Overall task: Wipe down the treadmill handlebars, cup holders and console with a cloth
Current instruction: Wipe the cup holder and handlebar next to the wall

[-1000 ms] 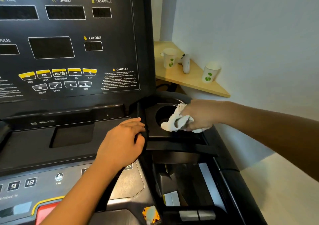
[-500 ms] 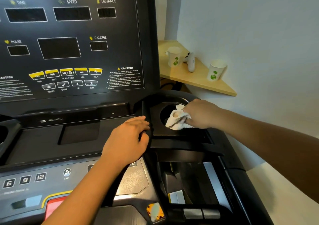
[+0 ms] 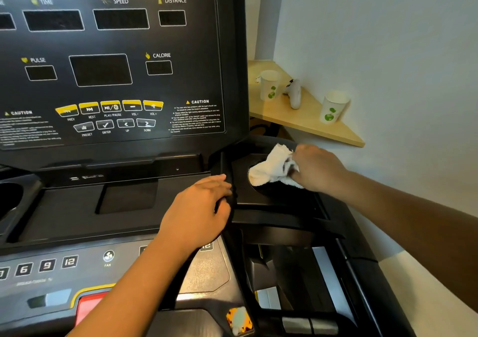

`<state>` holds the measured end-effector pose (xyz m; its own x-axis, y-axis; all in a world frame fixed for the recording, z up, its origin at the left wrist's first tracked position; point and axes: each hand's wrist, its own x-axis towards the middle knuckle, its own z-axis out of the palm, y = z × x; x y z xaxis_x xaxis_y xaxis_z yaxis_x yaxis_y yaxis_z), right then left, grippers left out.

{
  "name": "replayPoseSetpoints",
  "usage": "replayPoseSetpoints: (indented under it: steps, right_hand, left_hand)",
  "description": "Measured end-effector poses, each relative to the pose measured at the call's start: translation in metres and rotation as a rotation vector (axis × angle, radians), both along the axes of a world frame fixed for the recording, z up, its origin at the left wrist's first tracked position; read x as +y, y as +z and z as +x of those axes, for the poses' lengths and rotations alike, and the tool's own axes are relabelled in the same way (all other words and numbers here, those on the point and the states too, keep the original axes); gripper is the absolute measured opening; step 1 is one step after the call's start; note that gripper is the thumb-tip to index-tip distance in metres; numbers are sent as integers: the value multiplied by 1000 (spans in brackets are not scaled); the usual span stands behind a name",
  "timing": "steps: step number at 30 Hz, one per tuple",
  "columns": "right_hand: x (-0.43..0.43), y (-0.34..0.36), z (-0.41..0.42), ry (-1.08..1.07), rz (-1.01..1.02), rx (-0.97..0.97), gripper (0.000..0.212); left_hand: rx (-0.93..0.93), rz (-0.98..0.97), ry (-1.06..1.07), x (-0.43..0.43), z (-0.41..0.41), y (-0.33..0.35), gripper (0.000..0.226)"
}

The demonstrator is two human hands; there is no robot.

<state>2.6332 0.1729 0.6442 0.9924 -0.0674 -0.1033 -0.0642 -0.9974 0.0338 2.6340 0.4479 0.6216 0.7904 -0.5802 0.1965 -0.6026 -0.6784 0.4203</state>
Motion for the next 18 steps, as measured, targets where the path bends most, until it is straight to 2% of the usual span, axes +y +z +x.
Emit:
replayPoseSetpoints:
  steps: [3,6,9,11,13,16,18]
  right_hand:
    - [-4,0,12,-72,29,-74,30]
    - [-31,-3,9,-140,118,-186,20]
    - [-52,-8,-14,-65,196,-109,10]
    - [-53,-10,-28,-62,245,-25,14]
    - [-54,-7,-28,-130,188,51,26]
    - [-59,1,-19,-263,165,45,17]
    - [-60,0,-17,-268,154,-24,8]
  left_hand:
    - [-9,-1,-5,0,0,-1,35]
    - [2,-6,5,-1,2,-3,43]
    - [-18,-10,19,-3,4,-4,42]
    - [-32,-3,23,-4,3,-5,37]
    - [-40,10,25,-5,2,-4,34]
    - [-30,5,29,-5,1,-3,41]
    - [-18,0,31,-4,1,-3,42]
